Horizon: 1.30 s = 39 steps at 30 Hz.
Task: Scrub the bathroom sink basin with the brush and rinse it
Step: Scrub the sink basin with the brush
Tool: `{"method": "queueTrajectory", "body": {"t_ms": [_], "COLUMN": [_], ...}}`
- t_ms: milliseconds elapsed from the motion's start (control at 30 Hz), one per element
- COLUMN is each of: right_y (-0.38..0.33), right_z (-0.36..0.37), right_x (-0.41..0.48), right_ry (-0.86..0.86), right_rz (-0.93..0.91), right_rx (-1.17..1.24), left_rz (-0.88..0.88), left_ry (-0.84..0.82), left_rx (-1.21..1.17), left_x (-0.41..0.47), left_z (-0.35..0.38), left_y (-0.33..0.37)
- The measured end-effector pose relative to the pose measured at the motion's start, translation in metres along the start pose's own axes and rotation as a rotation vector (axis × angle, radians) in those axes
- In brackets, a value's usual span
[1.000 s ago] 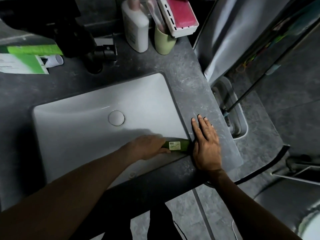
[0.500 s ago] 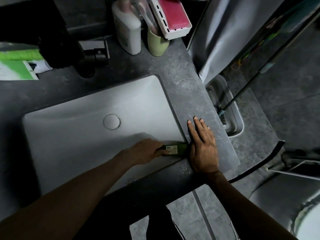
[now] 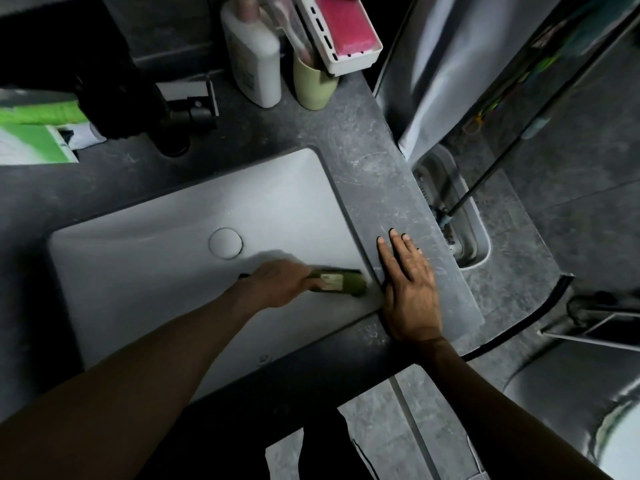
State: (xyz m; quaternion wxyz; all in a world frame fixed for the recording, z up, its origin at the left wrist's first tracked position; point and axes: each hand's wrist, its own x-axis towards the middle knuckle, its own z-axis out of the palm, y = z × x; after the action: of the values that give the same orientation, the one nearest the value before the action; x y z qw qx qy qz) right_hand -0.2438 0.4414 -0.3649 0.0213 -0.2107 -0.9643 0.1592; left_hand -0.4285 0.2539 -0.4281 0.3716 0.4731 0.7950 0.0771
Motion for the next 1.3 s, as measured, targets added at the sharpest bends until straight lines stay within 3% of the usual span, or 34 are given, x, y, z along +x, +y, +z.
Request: {"method": "queueTrajectory", "body": {"t_ms": [100,267,433,500,700,833,900,1100,1300], "right_y": [-0.001,-0.001,0.000,-0.001,-0.001,-0.001,-0.001,-0.001,0.000], "right_z": [0.000,0.000,0.002,0.001,0.000,0.001,0.001,0.002,0.001], "right_x": [0.000,-0.001,-0.001,-0.001,-0.002,-0.001,-0.001,-0.002,-0.002], "right_ry": [0.009,0.007,0.016,0.010,-0.007,0.009,0.004,0.009,0.003], "right_rz": [0.006,-0.008,0.004,0.008,0.007,0.008,0.015,0.005,0.011], "right_rx": [-0.003,-0.017,-0.005,-0.013,-0.029,-0.024,-0.031,-0.033,-0.024], "left_rz": [0.018,-0.188,0.037,0.064,-0.131,0.108,0.144,-0.166,0.194], "left_ry": [-0.030,0.225,0.054,0.133,0.286,0.182,0.200,0.316,0.206], "left_rx": [-0.021,0.136,0.029,0.081,0.204,0.120,0.115,0.220,0.219], "left_x": [0.005,0.005,0.007,0.013,0.018,0.016,0.019,0.022,0.018], "left_z": [0.002,-0.015,0.003,-0.001,-0.023,0.000,-0.005,-0.037,-0.021], "left_y": [0.023,-0.035,0.009,0.011,-0.029,0.002,0.009,-0.036,0.014]}}
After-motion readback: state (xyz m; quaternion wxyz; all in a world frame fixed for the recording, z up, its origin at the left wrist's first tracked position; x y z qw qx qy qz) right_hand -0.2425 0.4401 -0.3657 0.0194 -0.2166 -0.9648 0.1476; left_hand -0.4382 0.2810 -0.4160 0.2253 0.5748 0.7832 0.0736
